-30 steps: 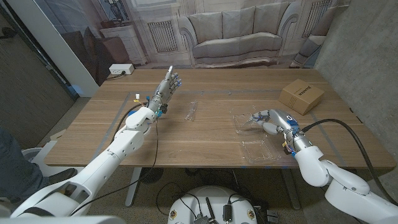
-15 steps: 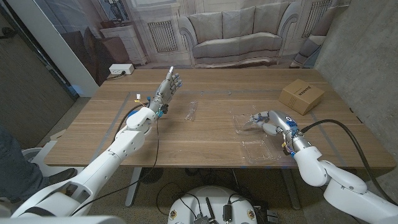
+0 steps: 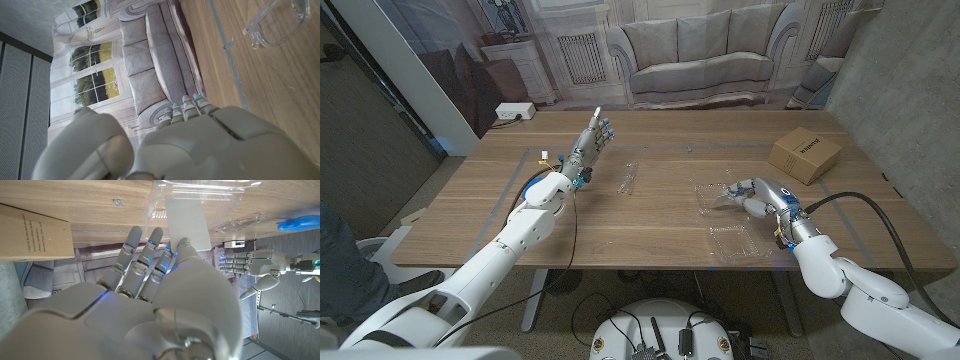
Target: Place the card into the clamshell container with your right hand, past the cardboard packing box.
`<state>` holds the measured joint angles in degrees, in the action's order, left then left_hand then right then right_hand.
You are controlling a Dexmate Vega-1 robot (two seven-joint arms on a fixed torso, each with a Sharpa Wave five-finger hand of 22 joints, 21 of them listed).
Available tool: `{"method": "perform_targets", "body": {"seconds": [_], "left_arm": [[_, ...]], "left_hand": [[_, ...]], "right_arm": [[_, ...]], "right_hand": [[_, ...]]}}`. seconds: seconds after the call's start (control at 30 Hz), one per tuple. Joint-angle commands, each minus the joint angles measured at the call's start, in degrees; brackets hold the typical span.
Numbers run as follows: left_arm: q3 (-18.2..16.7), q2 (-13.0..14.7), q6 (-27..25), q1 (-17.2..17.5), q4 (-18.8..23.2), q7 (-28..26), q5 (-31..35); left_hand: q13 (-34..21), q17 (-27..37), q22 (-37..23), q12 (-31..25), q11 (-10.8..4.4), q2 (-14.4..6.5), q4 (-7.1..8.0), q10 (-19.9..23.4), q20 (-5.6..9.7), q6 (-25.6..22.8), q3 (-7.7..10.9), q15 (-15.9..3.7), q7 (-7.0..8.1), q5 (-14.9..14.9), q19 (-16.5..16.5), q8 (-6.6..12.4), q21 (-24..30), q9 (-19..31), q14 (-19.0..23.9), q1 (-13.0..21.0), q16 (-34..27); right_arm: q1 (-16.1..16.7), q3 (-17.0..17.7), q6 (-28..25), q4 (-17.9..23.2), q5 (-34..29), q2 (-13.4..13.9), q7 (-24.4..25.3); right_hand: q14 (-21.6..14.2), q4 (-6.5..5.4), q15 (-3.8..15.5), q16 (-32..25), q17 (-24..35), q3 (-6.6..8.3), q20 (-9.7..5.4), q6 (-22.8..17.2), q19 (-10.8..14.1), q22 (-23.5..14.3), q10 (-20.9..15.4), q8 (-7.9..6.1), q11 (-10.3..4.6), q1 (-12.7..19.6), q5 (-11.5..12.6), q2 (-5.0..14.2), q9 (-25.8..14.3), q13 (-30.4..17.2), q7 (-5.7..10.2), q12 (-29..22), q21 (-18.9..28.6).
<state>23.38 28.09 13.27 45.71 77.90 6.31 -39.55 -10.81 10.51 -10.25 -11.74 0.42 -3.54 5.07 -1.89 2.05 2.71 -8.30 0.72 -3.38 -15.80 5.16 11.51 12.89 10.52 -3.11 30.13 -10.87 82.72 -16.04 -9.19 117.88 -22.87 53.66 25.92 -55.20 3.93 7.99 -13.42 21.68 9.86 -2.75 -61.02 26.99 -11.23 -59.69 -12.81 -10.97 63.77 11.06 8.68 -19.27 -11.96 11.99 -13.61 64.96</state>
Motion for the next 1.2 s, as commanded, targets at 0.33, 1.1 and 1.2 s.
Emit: {"method": "perform_targets", "body": {"seconds": [0.33,1.1,1.2], "left_arm": [[0.7,-1.5,0.2,-2.1,-2.6,0.6,0.4],[0.4,-1.6,0.7,-2.1,-4.2,2.2,-0.4],[0.3,-1.6,0.8,-2.0,-4.2,2.4,-0.6]], "left_hand": [[-0.1,0.2,-0.2,0.1,0.27,-0.3,0.06,0.1,0.59,-0.2,-0.70,0.39,-0.20,0.1,-0.2,-0.20,-0.3,0.2,-0.3,0.0,-0.1],[-0.1,0.2,-0.3,0.1,0.19,-0.5,0.06,0.0,0.41,-0.1,-0.90,0.34,-0.08,0.2,-0.2,-0.21,-0.5,0.2,-0.3,0.1,-0.1],[-0.1,0.2,-0.3,0.1,0.23,-0.5,0.06,0.1,0.39,-0.2,-0.92,0.35,-0.07,0.2,-0.2,-0.21,-0.5,0.2,-0.3,0.1,-0.1]], "right_arm": [[0.8,0.1,-0.3,-0.5,2.3,0.4,1.0],[1.9,-1.5,-3.6,1.2,1.5,0.1,2.0],[2.0,-1.7,-4.1,1.6,1.3,0.3,2.1]], "right_hand": [[-0.9,0.26,5.00,-0.6,0.2,0.52,-9.71,-1.2,0.9,0.1,-1.3,-0.60,0.05,0.5,-0.4,-0.30,-0.1,-0.1,-0.23,-0.6,0.3],[-0.5,2.07,4.86,-0.1,0.2,1.93,-9.69,3.0,0.9,0.3,2.8,0.17,-0.20,0.6,-0.7,-1.36,-0.3,-0.9,0.12,0.7,-0.1],[-0.1,2.41,4.87,0.1,0.2,2.44,-9.63,4.4,0.5,0.2,4.3,0.21,-0.27,0.3,-0.6,-1.49,-0.6,-1.3,0.15,0.9,-0.1]]}}
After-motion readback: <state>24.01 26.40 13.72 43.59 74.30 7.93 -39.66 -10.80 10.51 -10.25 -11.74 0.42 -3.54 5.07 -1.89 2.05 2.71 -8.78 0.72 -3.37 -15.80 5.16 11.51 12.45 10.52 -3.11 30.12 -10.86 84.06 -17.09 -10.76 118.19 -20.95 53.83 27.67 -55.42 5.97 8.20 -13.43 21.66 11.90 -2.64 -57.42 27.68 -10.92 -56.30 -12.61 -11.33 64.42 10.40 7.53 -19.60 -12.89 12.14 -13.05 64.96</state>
